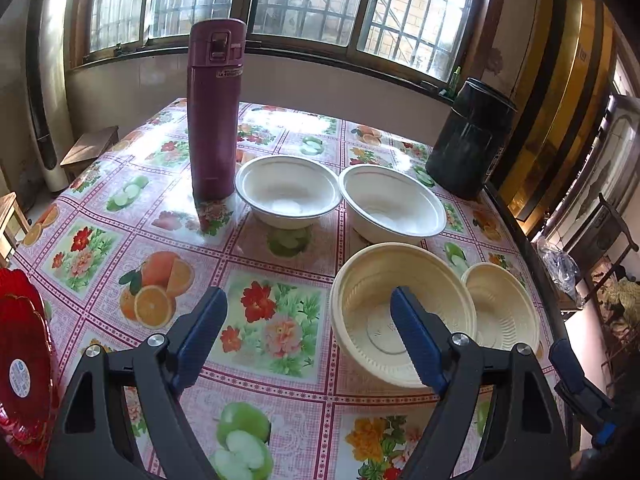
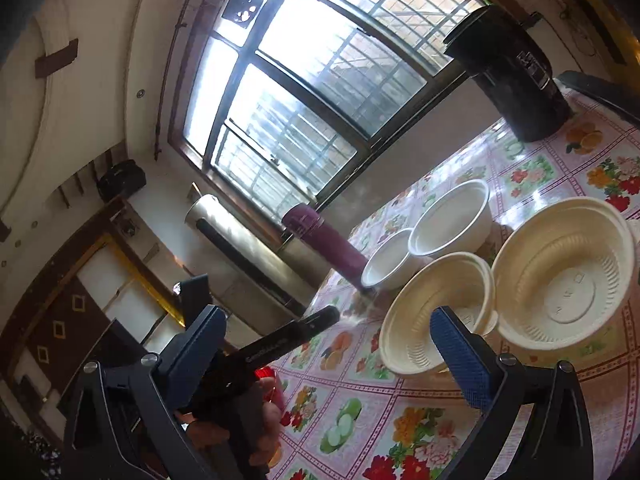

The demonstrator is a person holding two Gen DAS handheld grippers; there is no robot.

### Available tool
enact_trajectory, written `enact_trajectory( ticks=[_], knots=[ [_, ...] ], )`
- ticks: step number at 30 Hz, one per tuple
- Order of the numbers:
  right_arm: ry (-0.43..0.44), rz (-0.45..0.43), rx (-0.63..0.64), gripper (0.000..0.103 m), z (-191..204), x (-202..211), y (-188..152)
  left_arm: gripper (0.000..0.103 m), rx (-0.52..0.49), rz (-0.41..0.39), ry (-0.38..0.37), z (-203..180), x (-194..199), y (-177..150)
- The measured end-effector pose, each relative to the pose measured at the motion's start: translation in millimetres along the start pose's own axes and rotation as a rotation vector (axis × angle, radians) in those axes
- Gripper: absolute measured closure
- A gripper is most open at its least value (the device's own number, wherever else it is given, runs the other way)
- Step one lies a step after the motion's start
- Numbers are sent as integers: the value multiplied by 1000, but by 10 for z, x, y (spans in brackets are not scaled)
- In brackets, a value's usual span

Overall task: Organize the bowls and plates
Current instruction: 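Move both grippers toward the beige ridged bowls beside the white bowls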

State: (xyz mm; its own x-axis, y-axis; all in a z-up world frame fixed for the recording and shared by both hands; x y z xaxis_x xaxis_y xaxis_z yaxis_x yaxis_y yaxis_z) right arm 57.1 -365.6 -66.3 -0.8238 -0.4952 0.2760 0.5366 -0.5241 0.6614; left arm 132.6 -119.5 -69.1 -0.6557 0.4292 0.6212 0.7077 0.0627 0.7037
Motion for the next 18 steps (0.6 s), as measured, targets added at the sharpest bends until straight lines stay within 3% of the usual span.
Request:
enact_trajectory(
  ticks=[5,12,18],
  knots=[
    [-10,126,15,0,53,-294,-147,18,-5,138,-43,92,-338,-132],
    [-81,182,-14,0,-78,-397,-222,18,-82,101,44,97,-292,-108],
    [-138,257,-134,0,-334,-490,-246,18,-86,178,42,156,-417,-107]
  ],
)
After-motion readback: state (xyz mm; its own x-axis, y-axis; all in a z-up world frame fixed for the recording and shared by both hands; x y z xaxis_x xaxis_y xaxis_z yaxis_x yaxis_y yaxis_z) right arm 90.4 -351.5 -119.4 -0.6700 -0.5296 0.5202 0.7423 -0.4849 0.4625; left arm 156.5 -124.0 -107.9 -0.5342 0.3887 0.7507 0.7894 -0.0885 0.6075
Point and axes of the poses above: each gripper's, at about its wrist camera, not at the fingertips, and x roughly against the way its jaws point, z to its left, y to its top, the point moved 1 cm from there along -x, roughly the way its jaws point, and after that the axes turned 12 degrees about -y, right-handed, at the moved point
